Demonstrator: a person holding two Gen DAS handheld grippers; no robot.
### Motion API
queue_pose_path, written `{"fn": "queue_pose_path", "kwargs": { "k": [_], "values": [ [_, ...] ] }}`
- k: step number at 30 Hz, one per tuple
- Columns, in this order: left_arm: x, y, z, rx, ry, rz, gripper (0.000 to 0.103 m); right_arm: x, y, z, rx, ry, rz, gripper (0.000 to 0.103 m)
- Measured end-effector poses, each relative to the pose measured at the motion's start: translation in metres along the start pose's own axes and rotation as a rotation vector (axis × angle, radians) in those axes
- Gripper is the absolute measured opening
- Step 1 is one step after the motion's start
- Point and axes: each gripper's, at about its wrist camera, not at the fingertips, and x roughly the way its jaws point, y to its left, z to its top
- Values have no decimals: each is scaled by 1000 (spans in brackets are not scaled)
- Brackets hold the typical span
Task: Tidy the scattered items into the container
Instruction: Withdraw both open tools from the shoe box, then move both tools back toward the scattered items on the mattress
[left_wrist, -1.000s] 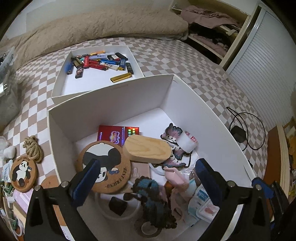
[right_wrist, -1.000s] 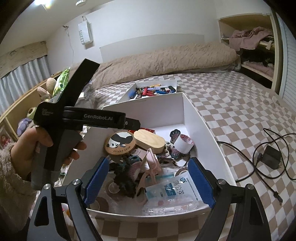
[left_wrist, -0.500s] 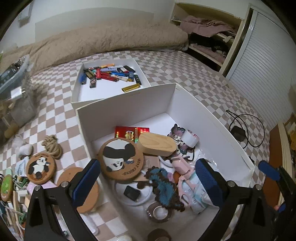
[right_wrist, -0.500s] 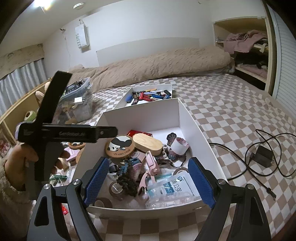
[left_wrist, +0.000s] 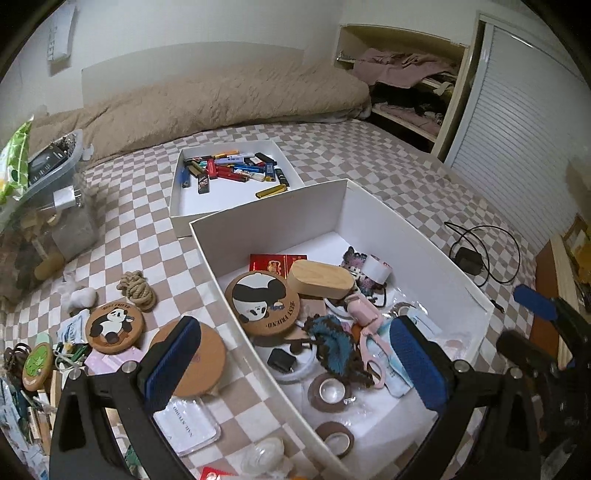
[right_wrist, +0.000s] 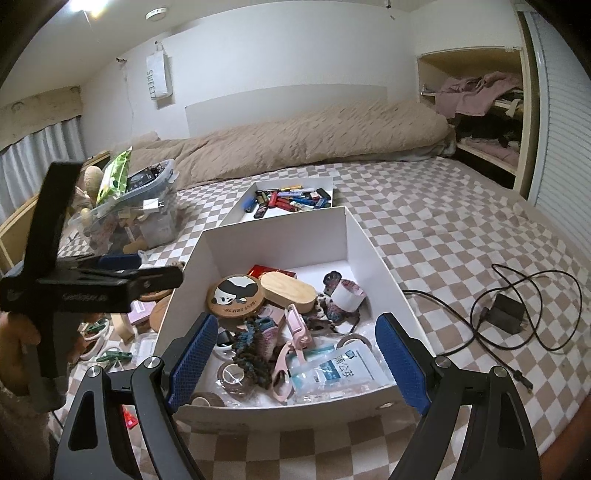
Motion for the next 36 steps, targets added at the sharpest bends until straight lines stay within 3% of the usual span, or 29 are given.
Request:
{"fn": "queue_pose_path", "kwargs": {
  "k": [4,18,36],
  "values": [
    [-12,-2,-6,24,-16,10,103,-2,3,-1,0,-1,-13,103],
    [-48,7,-30,23,-58,1,103,-6,16,-5,-13,15,-82,103],
    [-65,36,-48,-21,-70,22,103,-9,38,-3,-26,17,-72,103]
  ]
}}
